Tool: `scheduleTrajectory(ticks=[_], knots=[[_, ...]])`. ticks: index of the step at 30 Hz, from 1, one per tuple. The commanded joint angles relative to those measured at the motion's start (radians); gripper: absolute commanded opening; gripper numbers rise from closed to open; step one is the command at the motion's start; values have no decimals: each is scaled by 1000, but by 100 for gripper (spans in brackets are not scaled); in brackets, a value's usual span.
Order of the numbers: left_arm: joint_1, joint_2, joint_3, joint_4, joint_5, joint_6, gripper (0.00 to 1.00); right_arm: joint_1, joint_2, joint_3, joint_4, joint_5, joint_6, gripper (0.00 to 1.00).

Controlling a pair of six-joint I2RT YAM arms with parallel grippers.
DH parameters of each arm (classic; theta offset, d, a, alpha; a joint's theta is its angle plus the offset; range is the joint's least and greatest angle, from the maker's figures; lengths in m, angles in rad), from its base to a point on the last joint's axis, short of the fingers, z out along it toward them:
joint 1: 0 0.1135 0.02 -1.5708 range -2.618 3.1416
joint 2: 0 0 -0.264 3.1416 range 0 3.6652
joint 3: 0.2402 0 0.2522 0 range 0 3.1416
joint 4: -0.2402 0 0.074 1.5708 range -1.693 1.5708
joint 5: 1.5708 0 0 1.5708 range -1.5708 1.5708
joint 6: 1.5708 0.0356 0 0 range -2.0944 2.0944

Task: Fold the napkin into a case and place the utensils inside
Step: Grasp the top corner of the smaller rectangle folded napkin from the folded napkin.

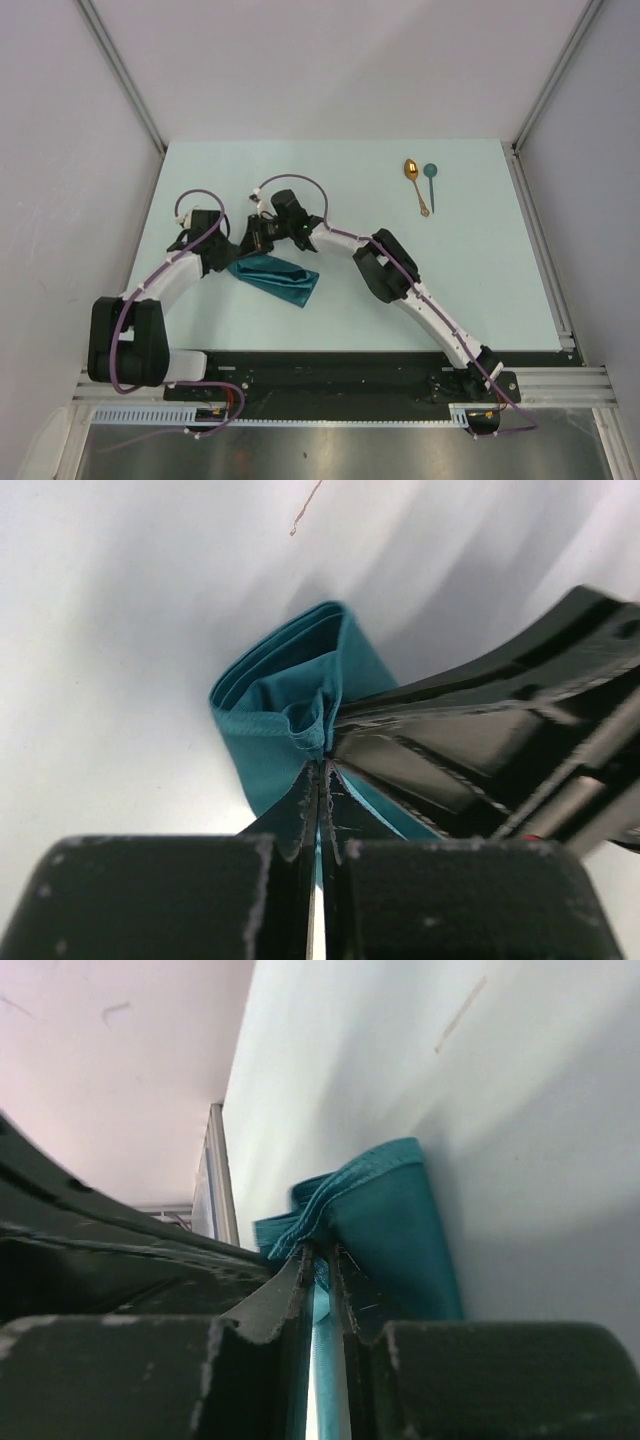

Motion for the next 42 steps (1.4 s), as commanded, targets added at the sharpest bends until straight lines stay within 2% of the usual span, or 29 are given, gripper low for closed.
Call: scheduleTrajectory(ticks=[1, 5, 14, 20, 22, 26, 29, 31, 37, 40, 42], knots=[[-6, -55, -8, 23, -15, -16, 0, 21, 11, 1, 14, -8, 4, 15], [-6, -53, 2, -10, -57, -40, 0, 14, -37, -79, 60, -1, 13, 15], [-6, -21, 13, -7, -78, -33, 0, 37, -72, -142, 100, -42, 13, 14], [-9, -18, -5, 14, -38, -31, 0, 44, 38, 42, 44, -53, 21, 14], [-12, -24, -22, 57, 2, -19, 0, 49, 76, 91, 76, -61, 53, 14], [-11, -6, -2, 34, -21, 1, 0, 55, 104, 128, 80, -88, 50, 15], [-9, 31, 41, 10, -24, 13, 0, 43, 77, 68, 56, -93, 27, 17], [-9, 56, 76, -1, -28, 13, 0, 28, 31, 11, 100, -93, 35, 19], [-9, 77, 76, -6, -58, 13, 0, -2, -57, -81, 119, -97, 38, 22], [-8, 51, 68, -18, -79, 19, 6, -14, -104, -105, 108, -100, 33, 22], [-4, 25, 58, -16, -81, 22, 17, -23, -144, -137, 111, -108, 35, 23]])
